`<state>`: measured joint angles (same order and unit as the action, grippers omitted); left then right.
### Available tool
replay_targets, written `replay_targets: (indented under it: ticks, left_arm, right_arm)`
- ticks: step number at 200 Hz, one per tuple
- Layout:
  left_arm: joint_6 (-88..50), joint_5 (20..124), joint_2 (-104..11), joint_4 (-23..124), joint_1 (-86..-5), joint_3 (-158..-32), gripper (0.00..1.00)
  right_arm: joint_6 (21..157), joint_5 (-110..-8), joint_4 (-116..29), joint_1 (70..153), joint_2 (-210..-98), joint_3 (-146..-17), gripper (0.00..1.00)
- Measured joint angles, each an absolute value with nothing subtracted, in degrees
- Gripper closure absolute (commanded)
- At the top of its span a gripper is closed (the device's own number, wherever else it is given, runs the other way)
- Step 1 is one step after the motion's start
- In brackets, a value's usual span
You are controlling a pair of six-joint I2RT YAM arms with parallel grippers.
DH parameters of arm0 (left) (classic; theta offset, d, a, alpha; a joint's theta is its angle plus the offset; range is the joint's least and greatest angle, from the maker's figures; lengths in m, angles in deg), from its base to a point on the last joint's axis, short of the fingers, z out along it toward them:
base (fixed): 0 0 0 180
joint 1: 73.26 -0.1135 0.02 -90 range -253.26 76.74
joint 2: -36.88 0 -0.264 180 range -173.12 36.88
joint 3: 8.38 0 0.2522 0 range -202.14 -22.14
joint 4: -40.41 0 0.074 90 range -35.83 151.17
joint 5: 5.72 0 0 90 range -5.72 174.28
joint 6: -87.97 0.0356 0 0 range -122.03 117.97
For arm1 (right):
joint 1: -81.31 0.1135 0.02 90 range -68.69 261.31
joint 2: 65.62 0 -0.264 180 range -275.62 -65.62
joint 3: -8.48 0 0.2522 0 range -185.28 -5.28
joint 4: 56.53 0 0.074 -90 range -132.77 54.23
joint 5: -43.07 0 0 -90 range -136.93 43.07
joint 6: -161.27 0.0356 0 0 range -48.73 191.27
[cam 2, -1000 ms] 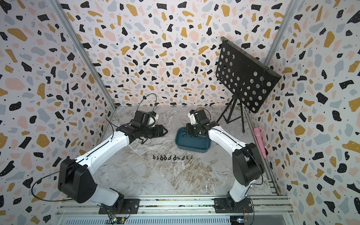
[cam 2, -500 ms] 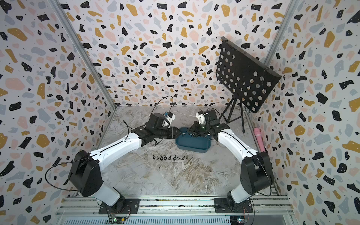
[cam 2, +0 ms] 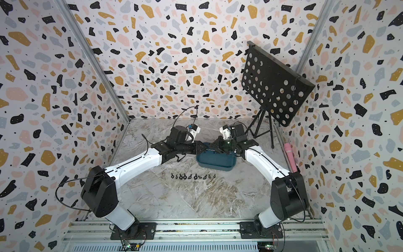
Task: Take out the wing nut from the storage box
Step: Pick up the wing nut from the storage box.
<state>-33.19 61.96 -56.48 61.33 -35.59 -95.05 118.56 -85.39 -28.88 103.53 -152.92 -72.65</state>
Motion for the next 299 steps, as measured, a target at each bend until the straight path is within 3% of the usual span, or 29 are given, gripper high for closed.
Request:
replay_targets:
  ticks: [180,236,252,299]
  left_arm:
    - [-34.5,59.4,-58.6,59.2,-35.2,-95.4,0.82]
    - [-34.9,59.2,-58.6,58.6,-35.2,-95.4,0.9]
    - [-35.2,59.3,-58.7,58.6,-35.3,-95.4,1.0]
    - [-35.1,59.4,-58.7,58.4,-35.3,-95.4,1.0]
  right_arm:
    - [120.1,-86.3,-30.6,103.2,-151.4,-70.4,1.0]
    - [120.6,-86.5,-31.2,103.0,-151.4,-70.4,1.0]
    - [120.9,-86.5,-31.3,103.0,-151.4,-70.4,1.0]
    - [121.2,-86.6,-31.4,102.9,-151.4,-70.4,1.0]
